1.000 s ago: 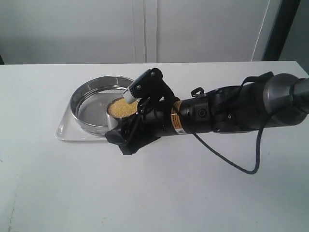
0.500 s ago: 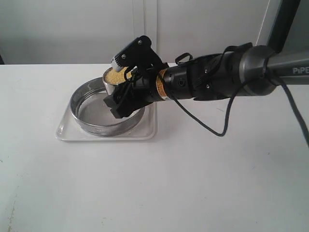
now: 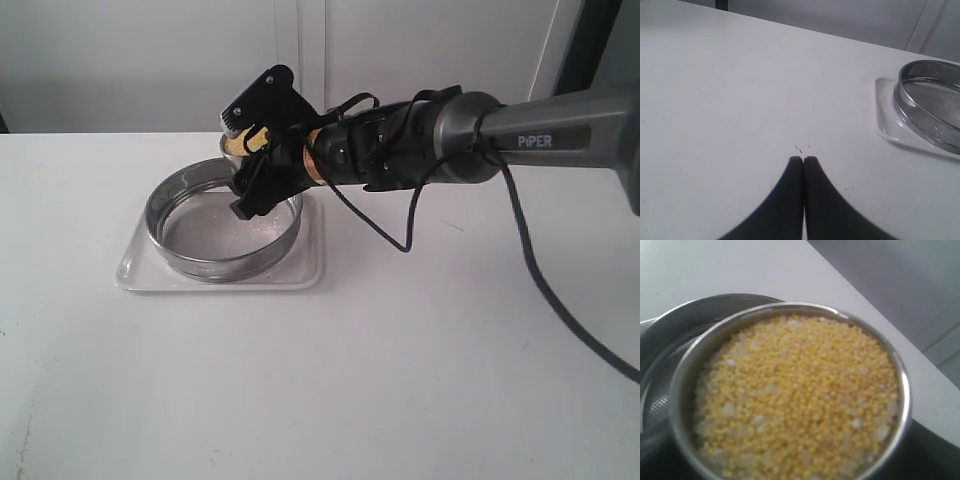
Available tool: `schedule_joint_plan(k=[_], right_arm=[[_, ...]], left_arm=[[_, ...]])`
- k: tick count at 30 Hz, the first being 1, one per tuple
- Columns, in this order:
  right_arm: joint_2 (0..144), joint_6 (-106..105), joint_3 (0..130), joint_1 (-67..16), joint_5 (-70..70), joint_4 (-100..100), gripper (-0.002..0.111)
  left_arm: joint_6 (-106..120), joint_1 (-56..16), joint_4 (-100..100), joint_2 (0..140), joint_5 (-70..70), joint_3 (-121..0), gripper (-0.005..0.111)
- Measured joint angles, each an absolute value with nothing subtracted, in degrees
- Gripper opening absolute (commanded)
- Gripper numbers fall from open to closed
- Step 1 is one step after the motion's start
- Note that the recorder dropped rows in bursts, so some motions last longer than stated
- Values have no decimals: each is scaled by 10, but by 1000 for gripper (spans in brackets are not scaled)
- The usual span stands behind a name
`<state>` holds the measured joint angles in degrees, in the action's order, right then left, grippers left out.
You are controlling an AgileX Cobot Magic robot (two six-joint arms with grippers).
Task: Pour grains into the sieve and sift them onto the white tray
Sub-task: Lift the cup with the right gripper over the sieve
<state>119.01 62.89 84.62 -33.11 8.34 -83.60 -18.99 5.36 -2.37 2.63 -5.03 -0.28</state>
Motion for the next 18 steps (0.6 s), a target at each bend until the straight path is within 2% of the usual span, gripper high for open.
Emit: schedule_joint_plan(k=[14,18], right_arm=[[1246,581,910,-332,28,-858,0],[1265,526,933,-344,-24,-858,0]], left_arm=[[-190,54,-24,26,-50,-3,0],[-190,54,-24,26,-50,-3,0]])
